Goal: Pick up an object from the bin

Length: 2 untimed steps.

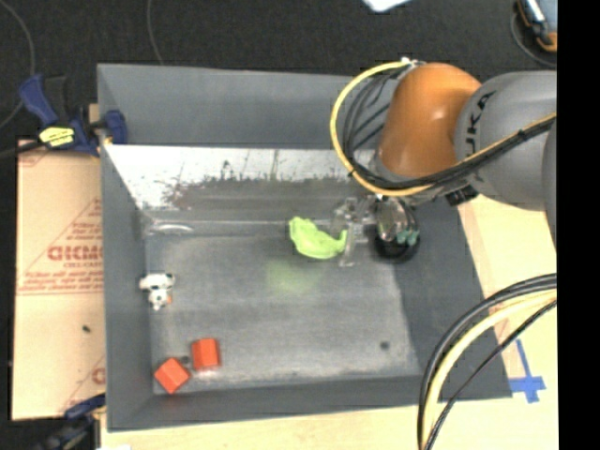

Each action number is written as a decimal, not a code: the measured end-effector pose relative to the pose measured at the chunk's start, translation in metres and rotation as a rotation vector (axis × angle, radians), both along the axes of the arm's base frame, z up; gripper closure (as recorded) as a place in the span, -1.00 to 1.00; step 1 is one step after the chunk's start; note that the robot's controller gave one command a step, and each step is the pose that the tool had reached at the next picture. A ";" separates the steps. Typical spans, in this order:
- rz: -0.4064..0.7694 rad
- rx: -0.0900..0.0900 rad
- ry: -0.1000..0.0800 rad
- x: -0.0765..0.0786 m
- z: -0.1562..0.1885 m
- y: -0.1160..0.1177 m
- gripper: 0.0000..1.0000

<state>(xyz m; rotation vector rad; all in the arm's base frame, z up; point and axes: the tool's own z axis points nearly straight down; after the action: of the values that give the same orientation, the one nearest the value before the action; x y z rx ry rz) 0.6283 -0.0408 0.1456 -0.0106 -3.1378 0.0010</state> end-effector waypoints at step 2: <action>-0.122 0.000 -0.006 -0.013 -0.076 0.017 -1.00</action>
Offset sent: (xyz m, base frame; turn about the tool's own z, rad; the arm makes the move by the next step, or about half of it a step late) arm -0.0137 0.0181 -0.0756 0.1224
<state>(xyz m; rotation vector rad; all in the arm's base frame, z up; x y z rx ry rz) 0.6158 -0.0234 0.0691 -0.2022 -3.1368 0.0002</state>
